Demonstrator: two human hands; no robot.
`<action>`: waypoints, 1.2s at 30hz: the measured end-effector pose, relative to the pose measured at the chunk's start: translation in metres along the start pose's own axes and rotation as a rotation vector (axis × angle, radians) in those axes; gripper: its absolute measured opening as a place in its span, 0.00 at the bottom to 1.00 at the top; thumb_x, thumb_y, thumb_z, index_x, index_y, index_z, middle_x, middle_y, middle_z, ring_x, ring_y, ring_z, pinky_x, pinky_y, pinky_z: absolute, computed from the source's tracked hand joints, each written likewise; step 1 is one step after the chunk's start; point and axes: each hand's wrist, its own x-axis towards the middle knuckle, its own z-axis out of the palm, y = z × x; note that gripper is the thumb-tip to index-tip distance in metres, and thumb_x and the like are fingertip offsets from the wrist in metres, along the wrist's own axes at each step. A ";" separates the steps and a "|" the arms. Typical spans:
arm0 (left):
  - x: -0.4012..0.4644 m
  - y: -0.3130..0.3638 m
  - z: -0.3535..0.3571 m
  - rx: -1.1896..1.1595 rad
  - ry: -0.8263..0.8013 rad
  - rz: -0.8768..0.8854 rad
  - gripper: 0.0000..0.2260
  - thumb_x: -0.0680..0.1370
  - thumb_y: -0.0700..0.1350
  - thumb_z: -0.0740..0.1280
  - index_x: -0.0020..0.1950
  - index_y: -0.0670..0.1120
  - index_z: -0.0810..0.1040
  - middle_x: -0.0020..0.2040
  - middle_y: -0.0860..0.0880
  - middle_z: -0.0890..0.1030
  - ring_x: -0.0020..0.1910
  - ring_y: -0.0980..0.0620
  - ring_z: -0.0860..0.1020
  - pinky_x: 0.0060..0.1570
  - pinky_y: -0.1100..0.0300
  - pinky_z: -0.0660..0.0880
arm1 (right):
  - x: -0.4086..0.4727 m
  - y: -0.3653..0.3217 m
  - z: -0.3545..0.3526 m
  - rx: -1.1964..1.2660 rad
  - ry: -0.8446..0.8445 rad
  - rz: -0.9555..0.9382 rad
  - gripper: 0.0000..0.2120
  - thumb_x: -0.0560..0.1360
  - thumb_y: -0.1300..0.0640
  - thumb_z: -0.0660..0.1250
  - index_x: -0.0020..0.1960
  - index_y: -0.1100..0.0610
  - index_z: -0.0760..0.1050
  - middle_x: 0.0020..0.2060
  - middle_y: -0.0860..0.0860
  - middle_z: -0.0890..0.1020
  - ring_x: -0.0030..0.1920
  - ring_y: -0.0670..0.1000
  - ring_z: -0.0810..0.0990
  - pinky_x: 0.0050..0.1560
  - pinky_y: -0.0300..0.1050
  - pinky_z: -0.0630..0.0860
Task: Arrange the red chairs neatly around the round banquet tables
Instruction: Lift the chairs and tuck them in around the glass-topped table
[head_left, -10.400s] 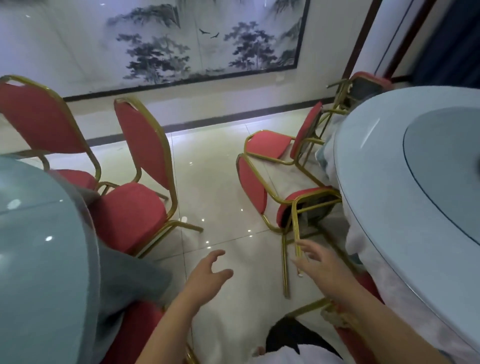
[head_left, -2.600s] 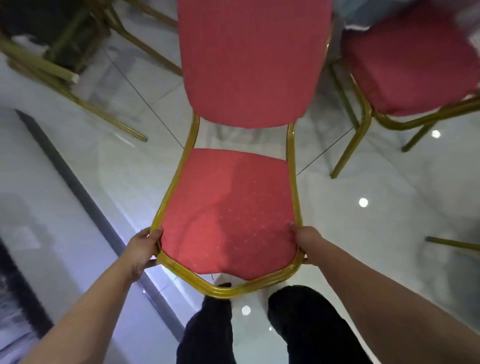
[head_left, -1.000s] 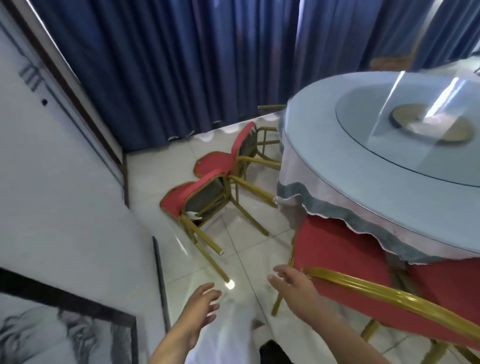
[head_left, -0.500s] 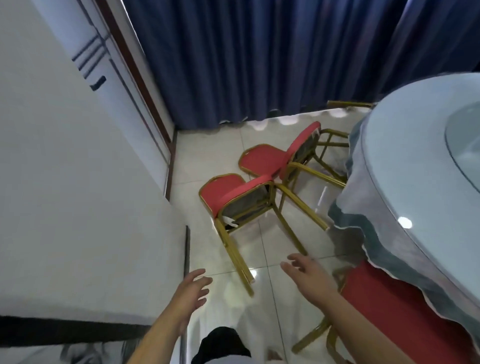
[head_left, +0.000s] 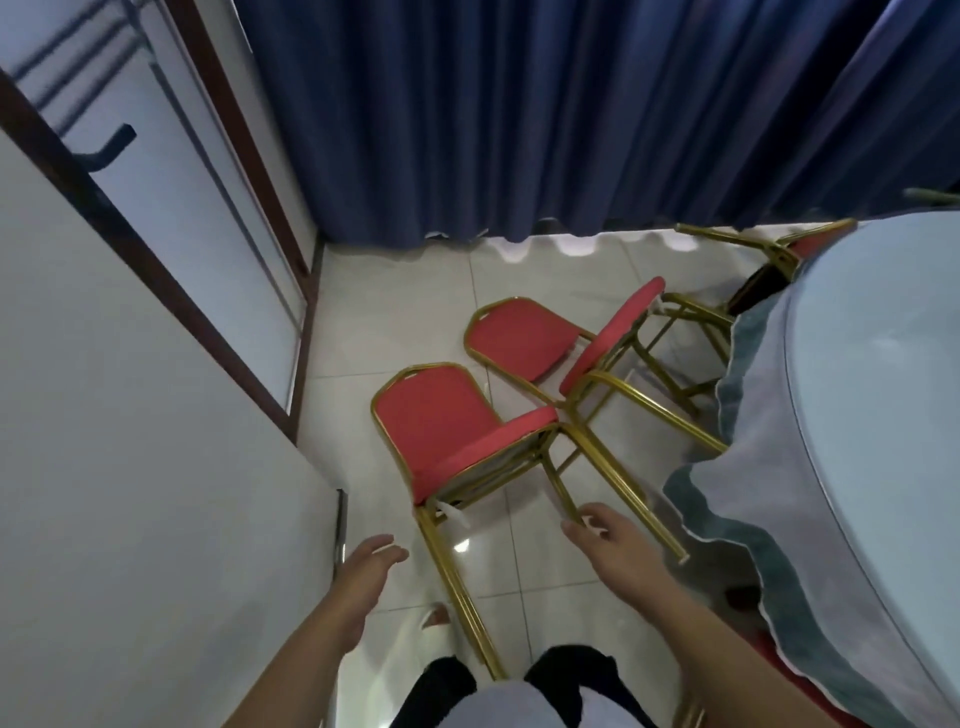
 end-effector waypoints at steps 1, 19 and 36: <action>0.011 0.010 -0.002 0.019 -0.001 -0.018 0.26 0.69 0.53 0.72 0.66 0.53 0.73 0.66 0.48 0.73 0.64 0.48 0.70 0.61 0.53 0.67 | 0.015 -0.009 0.000 -0.015 -0.002 0.005 0.26 0.77 0.40 0.65 0.71 0.51 0.70 0.68 0.53 0.73 0.66 0.53 0.73 0.59 0.45 0.68; 0.231 0.035 0.040 -0.100 0.248 -0.350 0.27 0.66 0.54 0.77 0.63 0.48 0.78 0.67 0.45 0.75 0.59 0.47 0.72 0.60 0.52 0.68 | 0.424 0.029 0.003 -0.302 -0.211 0.200 0.51 0.56 0.20 0.66 0.71 0.47 0.66 0.68 0.53 0.73 0.65 0.58 0.74 0.65 0.61 0.72; 0.370 0.032 0.067 -0.495 0.122 -0.844 0.26 0.67 0.58 0.74 0.52 0.38 0.78 0.36 0.43 0.78 0.33 0.42 0.78 0.36 0.50 0.73 | 0.558 0.026 0.041 -0.017 -0.342 0.730 0.22 0.66 0.56 0.78 0.55 0.62 0.77 0.48 0.60 0.84 0.46 0.59 0.83 0.50 0.53 0.81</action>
